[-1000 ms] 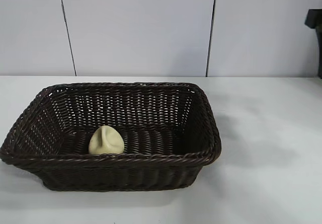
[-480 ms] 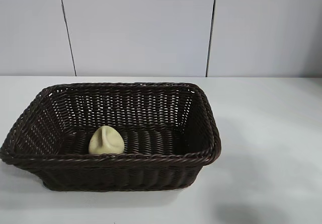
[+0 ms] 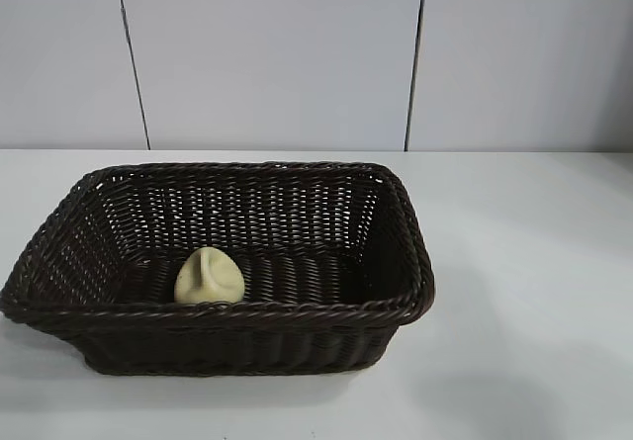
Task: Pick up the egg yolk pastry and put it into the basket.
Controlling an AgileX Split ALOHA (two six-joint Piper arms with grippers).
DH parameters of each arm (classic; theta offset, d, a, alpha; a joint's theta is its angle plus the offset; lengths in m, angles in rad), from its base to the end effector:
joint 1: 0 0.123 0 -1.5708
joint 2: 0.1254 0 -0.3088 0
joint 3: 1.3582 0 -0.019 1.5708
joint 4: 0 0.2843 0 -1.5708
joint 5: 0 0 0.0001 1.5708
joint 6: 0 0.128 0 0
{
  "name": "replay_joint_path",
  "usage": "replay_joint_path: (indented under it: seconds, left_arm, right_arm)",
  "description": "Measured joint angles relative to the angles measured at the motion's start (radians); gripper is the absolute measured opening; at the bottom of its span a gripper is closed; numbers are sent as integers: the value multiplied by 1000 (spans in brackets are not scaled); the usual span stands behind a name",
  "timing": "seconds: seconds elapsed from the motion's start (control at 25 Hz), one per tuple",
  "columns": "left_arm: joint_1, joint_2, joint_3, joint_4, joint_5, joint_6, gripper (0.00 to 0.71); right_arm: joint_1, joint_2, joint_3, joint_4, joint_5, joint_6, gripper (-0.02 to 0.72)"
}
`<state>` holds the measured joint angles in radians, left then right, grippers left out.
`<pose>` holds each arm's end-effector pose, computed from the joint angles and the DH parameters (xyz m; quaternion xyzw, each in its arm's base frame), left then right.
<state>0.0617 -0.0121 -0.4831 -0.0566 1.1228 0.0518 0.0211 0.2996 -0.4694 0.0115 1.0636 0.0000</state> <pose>0.0301 -0.0047 0.2644 -0.0024 0.8698 -0.0003 0.4933 0.0773 0.0029 0.2485 -0.0091 0.9278 0.0096 0.3728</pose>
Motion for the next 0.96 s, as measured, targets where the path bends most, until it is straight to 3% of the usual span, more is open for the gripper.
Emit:
replay_joint_path:
  seconds: [0.48,0.96]
  left_arm:
    - [0,0,0,0,0,0,543]
    - [0,0,0,0,0,0,543]
  right_arm:
    - [0,-298,0,1,11,0,539]
    - [0,-317,0,1,17,0,539]
